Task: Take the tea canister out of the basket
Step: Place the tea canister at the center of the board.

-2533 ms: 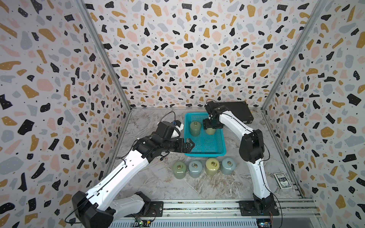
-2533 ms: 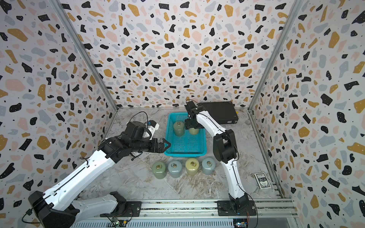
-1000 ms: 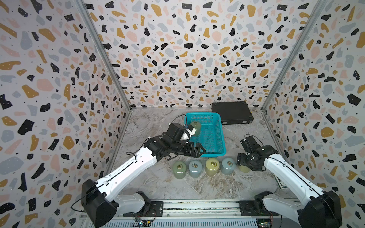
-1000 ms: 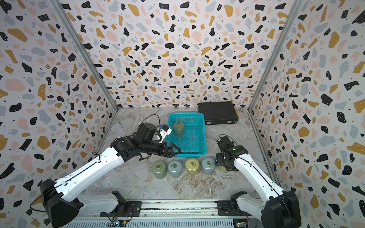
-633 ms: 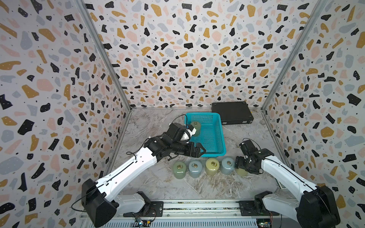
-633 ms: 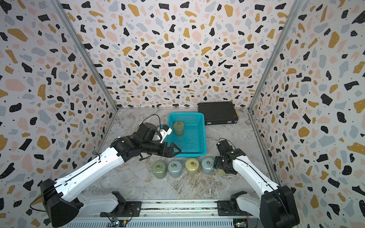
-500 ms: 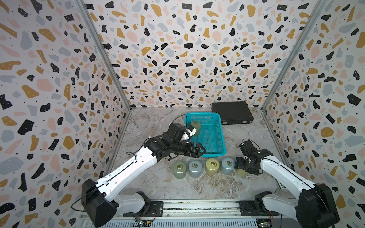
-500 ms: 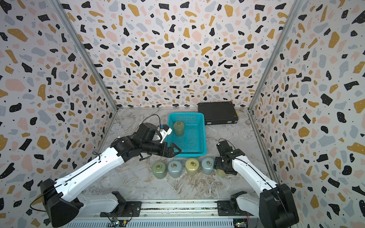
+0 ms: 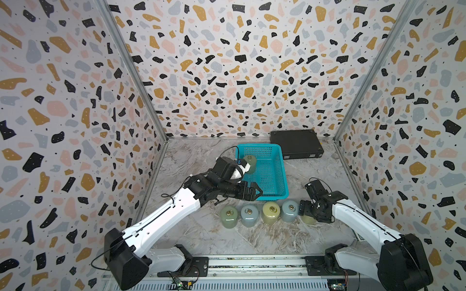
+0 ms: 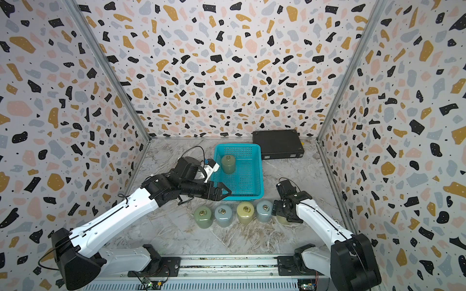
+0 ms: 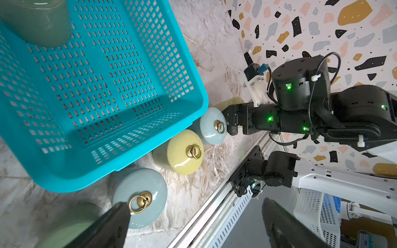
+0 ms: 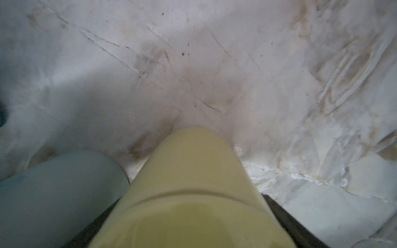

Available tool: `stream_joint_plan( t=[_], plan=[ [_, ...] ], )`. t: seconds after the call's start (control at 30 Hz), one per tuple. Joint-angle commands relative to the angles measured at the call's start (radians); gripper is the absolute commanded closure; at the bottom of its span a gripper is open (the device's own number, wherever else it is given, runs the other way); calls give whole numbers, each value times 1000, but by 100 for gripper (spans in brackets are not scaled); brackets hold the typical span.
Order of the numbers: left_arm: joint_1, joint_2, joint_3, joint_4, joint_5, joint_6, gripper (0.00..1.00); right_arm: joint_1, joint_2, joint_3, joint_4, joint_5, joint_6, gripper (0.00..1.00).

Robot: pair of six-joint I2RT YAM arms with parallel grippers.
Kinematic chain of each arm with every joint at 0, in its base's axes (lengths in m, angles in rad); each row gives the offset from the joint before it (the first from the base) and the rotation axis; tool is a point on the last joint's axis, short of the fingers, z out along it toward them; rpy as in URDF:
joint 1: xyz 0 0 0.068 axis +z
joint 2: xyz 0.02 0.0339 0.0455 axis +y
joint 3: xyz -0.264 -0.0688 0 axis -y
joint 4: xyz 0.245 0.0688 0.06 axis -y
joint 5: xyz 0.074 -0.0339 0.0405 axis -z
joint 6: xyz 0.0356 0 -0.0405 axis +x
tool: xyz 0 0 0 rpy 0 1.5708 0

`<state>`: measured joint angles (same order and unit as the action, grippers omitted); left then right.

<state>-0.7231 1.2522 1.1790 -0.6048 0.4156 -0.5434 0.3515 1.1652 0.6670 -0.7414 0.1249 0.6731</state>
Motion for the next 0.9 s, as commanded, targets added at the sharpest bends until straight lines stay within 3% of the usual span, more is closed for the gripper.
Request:
stream_joint_plan(
  t=[0.0,0.27,0.43,0.67,0.87],
  plan=[
    [-4,1,37,10,-9,-3,0,-2,-26,3,10,7,-4,2],
    [-4,16,56,-8,-64,8,0,-1,-101,72,-79,29,-23,1],
    [-4,51,92,-29,-160,30,0,-2,-158,154,-135,11,-87,1],
    [9,175,175,-22,-266,46,0,-2,-198,265,-130,-139,-208,1],
    [42,360,327,-76,-357,85,1,-2,-202,341,-71,-311,-255,1]
  ],
)
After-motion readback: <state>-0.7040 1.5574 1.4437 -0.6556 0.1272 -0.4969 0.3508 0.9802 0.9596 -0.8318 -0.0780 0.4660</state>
